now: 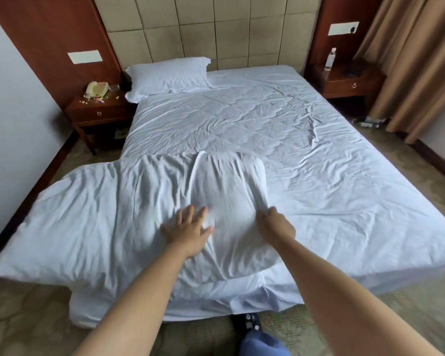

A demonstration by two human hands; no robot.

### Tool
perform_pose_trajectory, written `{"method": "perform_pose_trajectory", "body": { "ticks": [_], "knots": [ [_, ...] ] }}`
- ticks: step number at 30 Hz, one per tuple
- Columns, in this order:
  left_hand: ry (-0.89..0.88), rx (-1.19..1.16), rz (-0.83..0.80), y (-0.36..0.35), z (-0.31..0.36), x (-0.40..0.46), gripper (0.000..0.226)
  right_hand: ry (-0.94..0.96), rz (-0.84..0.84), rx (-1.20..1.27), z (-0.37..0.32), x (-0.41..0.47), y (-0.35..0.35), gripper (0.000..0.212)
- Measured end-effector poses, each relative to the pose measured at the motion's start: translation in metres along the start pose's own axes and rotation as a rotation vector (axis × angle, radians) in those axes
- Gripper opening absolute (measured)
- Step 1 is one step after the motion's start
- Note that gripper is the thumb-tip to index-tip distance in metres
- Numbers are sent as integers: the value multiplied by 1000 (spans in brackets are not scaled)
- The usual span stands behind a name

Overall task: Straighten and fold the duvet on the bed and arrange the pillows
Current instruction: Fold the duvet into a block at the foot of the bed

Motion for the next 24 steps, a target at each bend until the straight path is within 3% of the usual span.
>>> {"method": "perform_pose_trajectory", "body": {
  "ticks": [3, 7, 9, 13, 17, 24],
  "knots": [
    [-57, 53, -90, -21, -21, -3, 61, -4, 0, -288, -3, -2, -19, 34],
    [-171, -53, 54, -7, -45, -15, 54, 176, 190, -531, -62, -15, -7, 47],
    [-111, -20, 114, 0, -56, -25, 59, 261, 183, -601, -81, -22, -18, 44],
    [31, -6, 126, 9, -85, -36, 61, 436, 73, -642, -105, -36, -55, 47],
    [-1, -20, 78, 15, -109, -33, 59, 509, 16, -661, -134, -30, -73, 53],
    [-11, -115, 171, 31, -161, 8, 53, 577, 2, -566, -192, 6, -104, 47]
  ]
}}
Point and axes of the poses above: each hand's wrist, its own x-axis towards the middle knuckle, its own y-axis out of the back of the hand, z = x × y, the point moved 1 cm from there along x, towards the middle knuckle, and after that the axes turned 13 degrees about -z, right-handed, at the moved point
